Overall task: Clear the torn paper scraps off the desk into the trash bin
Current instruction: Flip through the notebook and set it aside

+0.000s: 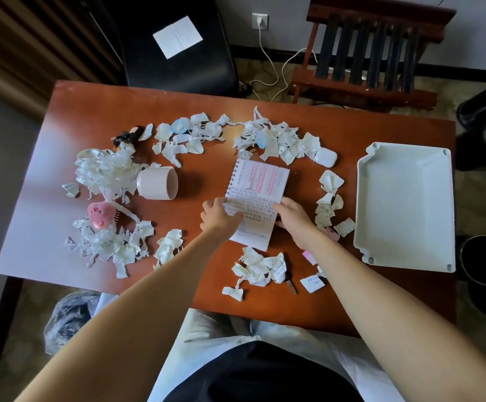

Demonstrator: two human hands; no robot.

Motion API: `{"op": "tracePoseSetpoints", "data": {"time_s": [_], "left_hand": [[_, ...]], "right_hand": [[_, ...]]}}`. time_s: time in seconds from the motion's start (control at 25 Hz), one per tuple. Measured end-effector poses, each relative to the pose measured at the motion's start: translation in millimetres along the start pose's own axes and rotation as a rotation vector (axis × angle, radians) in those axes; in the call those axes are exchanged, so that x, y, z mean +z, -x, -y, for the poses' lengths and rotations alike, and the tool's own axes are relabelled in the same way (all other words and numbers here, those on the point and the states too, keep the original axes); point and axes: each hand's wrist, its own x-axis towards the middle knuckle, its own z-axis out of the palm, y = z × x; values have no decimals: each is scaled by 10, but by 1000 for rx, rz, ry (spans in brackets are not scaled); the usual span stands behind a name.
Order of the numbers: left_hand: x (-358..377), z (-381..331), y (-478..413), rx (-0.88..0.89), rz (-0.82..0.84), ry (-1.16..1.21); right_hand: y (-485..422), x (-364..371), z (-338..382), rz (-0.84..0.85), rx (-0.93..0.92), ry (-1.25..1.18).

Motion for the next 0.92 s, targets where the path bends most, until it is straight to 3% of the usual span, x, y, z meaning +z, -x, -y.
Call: {"op": "tracePoseSetpoints", "data": {"time_s": [0.2, 0.52, 0.92], "left_hand": [[-59, -49, -132, -28, 26, 63], [-125, -81, -287, -96, 98, 247], [-307, -194, 72, -153, 191, 621]], "right_hand": [[9, 42, 32, -62, -21, 58], [42, 18, 68, -88, -24, -59], [225, 21, 126, -170, -90, -100]]}}
